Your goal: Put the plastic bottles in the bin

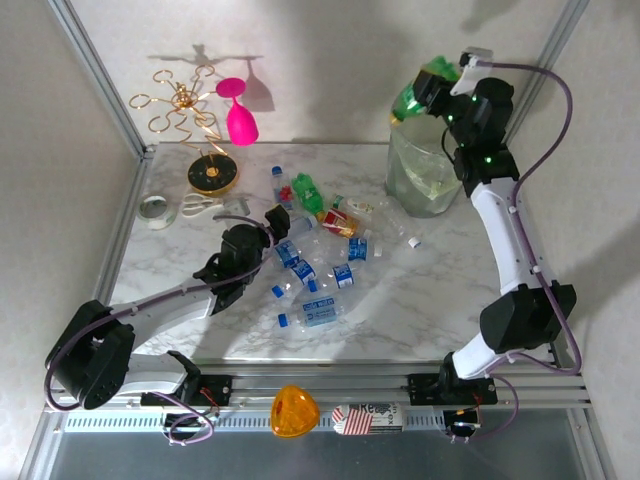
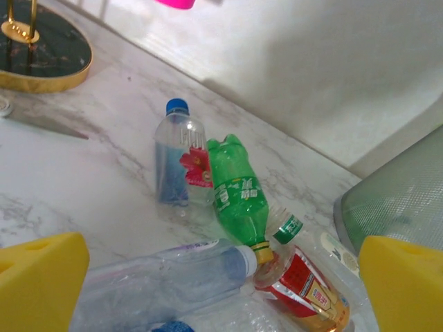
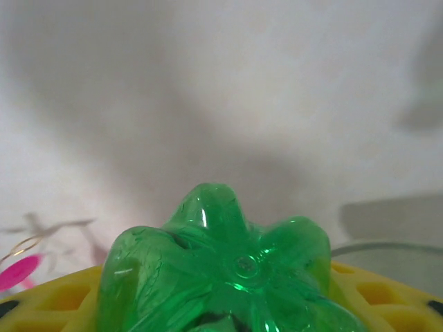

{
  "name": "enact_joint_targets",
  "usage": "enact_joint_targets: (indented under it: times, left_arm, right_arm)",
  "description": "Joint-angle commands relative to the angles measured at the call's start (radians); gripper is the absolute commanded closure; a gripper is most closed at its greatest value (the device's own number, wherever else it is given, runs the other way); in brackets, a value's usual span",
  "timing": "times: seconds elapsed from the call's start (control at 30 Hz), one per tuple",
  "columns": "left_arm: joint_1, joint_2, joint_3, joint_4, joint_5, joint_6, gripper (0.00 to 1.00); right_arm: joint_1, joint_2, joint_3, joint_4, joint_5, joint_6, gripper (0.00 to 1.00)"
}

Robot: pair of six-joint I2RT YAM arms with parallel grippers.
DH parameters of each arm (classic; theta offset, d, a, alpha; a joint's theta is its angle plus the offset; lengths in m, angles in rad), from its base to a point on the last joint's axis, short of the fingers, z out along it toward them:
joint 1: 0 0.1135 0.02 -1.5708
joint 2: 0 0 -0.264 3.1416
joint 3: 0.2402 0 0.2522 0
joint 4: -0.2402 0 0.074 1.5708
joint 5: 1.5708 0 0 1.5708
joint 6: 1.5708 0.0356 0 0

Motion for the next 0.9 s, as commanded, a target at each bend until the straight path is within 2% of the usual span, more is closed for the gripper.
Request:
enact_joint_targets:
  times: [0.0,0.07,0.23,0.47,0.63,0.7,0.87]
  left_arm:
    - [0.009,-0.019,-0.018,-0.010,-0.028,-0.041,0.00]
    - [0.011,-0.019,-0.022,-0.005,-0.026,-0.039,0.00]
    - [0.018,-0.033,-0.043,0.001,-0.039,-0.070,0.00]
    - [0.052,-0.098,-0.118,0.045,-0.067,-0.149,0.00]
    - [0.071,-0.153,-0.161,0.017,-0.136,-0.220,0.00]
    - [0.076,-0.174,-0.177,0.022,-0.145,-0.231,0.00]
    - [0.081,-0.195,-0.185,0.039,-0.145,-0.220,0.00]
  right_arm:
    - [-0.025,0.054,0.051,-0.020,0.174,-0.050,0.55]
    - [-0.039,0.084,0.063,-0.026,0.230,-0.069,0.55]
    - [-0.053,0.172,0.095,-0.105,0.270,-0.097,0.55]
    - [-0.059,0.279,0.091,-0.178,0.237,-0.090,0.54]
    - [-0.058,0.337,0.106,-0.216,0.199,-0.070,0.52]
    - [-0.058,0.355,0.130,-0.238,0.191,-0.067,0.48]
    - [-0.058,0.349,0.184,-0.269,0.208,-0.074,0.26]
